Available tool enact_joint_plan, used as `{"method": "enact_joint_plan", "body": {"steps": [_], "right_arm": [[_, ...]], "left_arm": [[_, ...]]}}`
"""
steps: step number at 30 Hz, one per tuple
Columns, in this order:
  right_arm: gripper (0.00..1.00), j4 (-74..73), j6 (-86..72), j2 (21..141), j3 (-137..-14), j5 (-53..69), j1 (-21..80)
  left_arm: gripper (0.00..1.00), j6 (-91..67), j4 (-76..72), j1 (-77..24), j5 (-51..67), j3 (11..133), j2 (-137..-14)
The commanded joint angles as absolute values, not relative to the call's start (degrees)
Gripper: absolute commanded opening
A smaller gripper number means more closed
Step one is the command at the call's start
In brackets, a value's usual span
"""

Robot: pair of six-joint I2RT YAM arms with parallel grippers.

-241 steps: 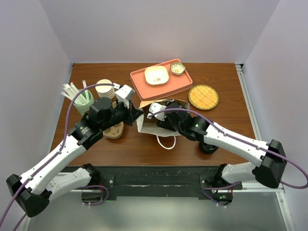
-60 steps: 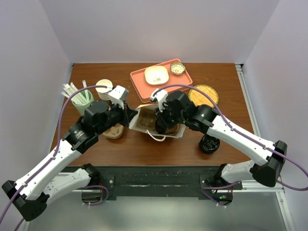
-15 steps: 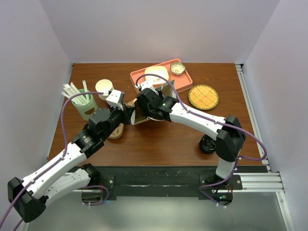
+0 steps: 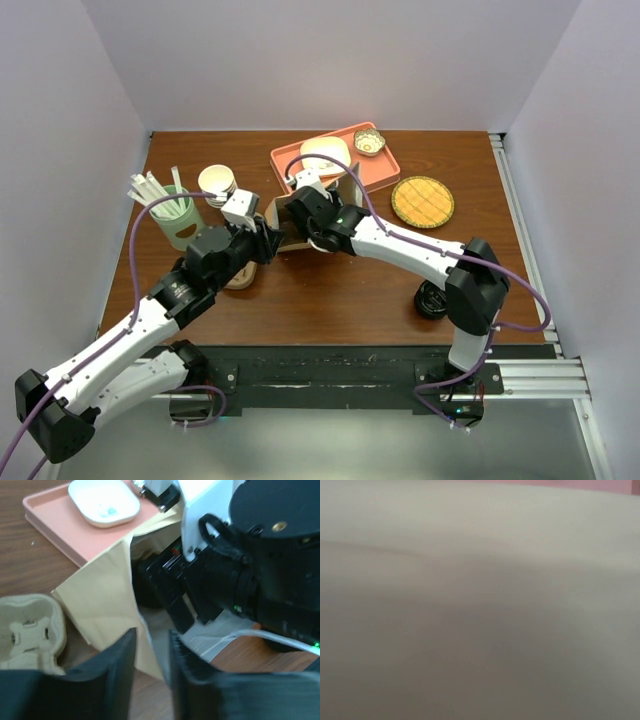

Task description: Pack the takeout coffee

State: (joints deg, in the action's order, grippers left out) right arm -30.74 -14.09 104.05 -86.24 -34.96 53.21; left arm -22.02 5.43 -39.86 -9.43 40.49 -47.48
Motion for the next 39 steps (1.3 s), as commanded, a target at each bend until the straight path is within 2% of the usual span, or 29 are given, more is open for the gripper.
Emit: {"method": "enact_joint_plan", "body": {"steps": [1,6,10,14,19,25,31,34,35,39], "right_arm": [[0.68,-29.45,-13.36,101.87,-83.32,-34.28,52.03],[0.68,-26.37,-10.91,97.74,-78.58,-30.86,51.94],[0.68,-23.56,-8.18,94.41,-75.07,-28.13,51.86],[0.7,-23.55,-6.59,93.96,-72.86,-26.28,51.59],[0.71,-22.24,-5.89,90.97,-69.88,-24.7,50.81],[0.71,-21.36,-4.75,87.98,-67.68,-22.33,49.66],[0.72,-19.16,-3.34,84.99,-65.13,-19.69,48.17],[0.72,-18.46,-3.69,84.64,-64.52,-18.55,47.2],[0.73,-17.94,-4.13,84.38,-64.34,-18.11,47.02],[0.73,-17.23,-5.62,84.11,-63.98,-18.01,46.06]], "left_arm": [[0.44,-24.34,13.15,-40.08,-13.26,45.25,-48.68],[0.57,-25.13,20.37,-39.99,-16.52,50.09,-51.41],[0.61,-25.58,21.89,-39.99,-17.14,53.17,-53.0],[0.63,-23.39,19.17,-39.99,-11.61,55.19,-51.25],[0.7,-15.49,18.63,-39.9,-6.34,56.69,-51.85],[0.68,-9.32,20.74,-39.9,3.68,61.86,-58.08],[0.62,-7.39,20.66,-39.9,10.72,64.77,-65.73],[0.47,-6.16,20.3,-39.9,11.34,65.3,-67.41],[0.38,-5.98,20.22,-39.9,11.34,65.39,-67.59],[0.19,-5.1,20.48,-39.81,10.64,66.09,-68.11]]}}
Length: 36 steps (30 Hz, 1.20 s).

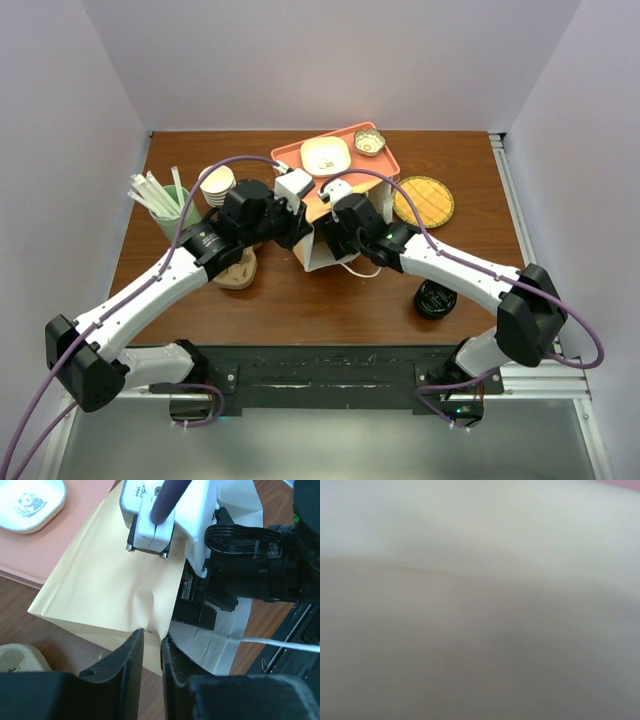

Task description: Pack the takeout coffee

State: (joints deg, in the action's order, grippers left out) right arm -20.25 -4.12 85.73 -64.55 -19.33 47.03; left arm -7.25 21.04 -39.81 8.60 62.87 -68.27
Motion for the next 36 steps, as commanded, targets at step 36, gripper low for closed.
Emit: {"method": "enact_joint_plan", "body": {"steps": [36], "right_arm": [[0.72,-15.29,-11.16,79.28,-61.52,-16.0,44.3]], "left_arm": [[0.38,-26.28,22.06,-39.99,8.35,67.24,-69.96]]}}
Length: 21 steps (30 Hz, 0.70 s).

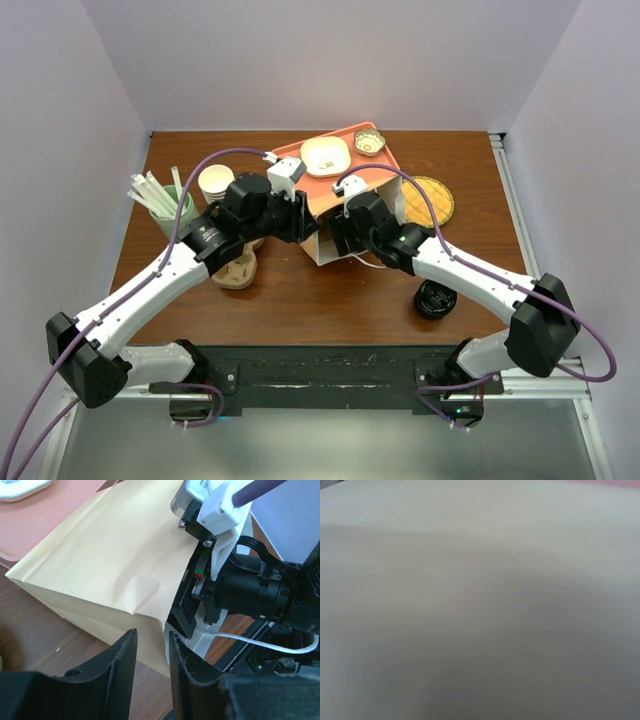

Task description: Pack the takeout coffee

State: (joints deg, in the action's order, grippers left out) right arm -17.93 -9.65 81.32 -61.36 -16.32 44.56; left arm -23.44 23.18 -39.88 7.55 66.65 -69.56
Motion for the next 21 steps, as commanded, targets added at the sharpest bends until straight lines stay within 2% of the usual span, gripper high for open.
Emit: {"method": "enact_joint_plan", "body": {"steps": [1,5,6,8,9,14,21], "right_arm": [[0.72,-15.21,-11.34,79.19,-61.52,-16.0,44.3],[0.72,-15.12,-11.78,79.01,-60.82,-16.08,44.3],[0.72,-15.03,-11.95,78.93,-60.65,-16.08,44.21],[0.72,-14.59,-11.52,78.4,-59.51,-16.08,44.21],[0.73,-13.02,-10.47,77.53,-58.72,-16.17,44.21],[0.75,-10.37,-6.42,75.24,-56.25,-17.14,42.37],[0.68,-8.27,-2.64,73.57,-54.41,-14.51,40.87]], "left_arm": [[0.39,-26.54,22.23,-39.99,8.18,67.06,-69.79],[0.38,-27.68,21.62,-40.08,8.0,65.48,-69.69],[0.24,-27.51,21.53,-40.08,8.26,65.48,-69.78],[0.1,-27.16,21.01,-40.08,8.26,65.57,-69.96],[0.0,-26.98,20.57,-40.08,8.35,65.57,-69.96],[0.0,-26.54,20.83,-40.08,8.17,65.57,-69.87],[0.0,-26.63,19.78,-40.08,8.79,65.48,-69.7]]}}
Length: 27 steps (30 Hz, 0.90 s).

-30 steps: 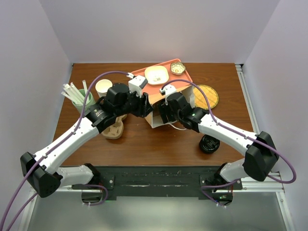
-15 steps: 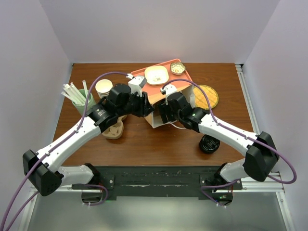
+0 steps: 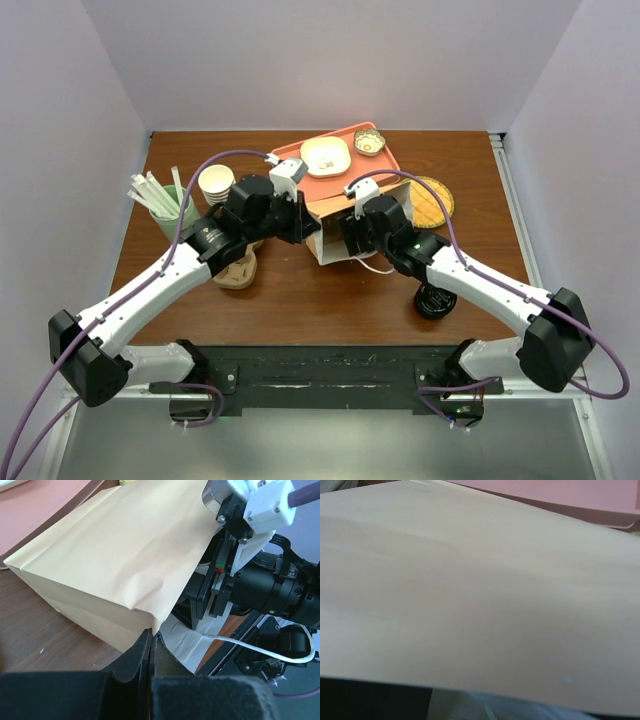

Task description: Pack the takeout coffee

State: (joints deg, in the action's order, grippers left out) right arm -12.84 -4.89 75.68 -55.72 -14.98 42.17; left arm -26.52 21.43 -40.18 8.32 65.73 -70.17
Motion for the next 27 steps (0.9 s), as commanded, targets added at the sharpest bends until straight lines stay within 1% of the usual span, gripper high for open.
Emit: {"method": "enact_joint_plan", "body": {"steps": [1,10,13,14,17,27], "right_arm": [[0.68,-8.09,-2.55,73.65,-54.23,-13.72,40.87],[0.68,-11.77,-1.41,77.78,-58.08,-16.52,40.69],[0.63,-13.01,-1.84,79.54,-59.15,-17.49,40.69],[0.58,-12.22,-2.19,79.45,-58.98,-17.66,40.61],[0.53,-10.82,-3.95,78.75,-58.8,-17.75,40.61],[0.52,-11.16,-6.15,76.11,-61.88,-17.58,40.25]], "left_arm": [[0.0,-26.8,19.6,-40.08,8.96,65.3,-69.7],[0.0,-27.16,15.82,-40.08,12.65,62.85,-69.0],[0.0,-27.33,14.86,-40.17,13.8,62.23,-69.08],[0.0,-27.33,14.77,-40.17,13.8,62.14,-68.91],[0.0,-26.98,15.2,-40.17,13.27,61.79,-68.56],[0.0,-26.02,15.91,-40.17,12.3,62.05,-68.64]]}}
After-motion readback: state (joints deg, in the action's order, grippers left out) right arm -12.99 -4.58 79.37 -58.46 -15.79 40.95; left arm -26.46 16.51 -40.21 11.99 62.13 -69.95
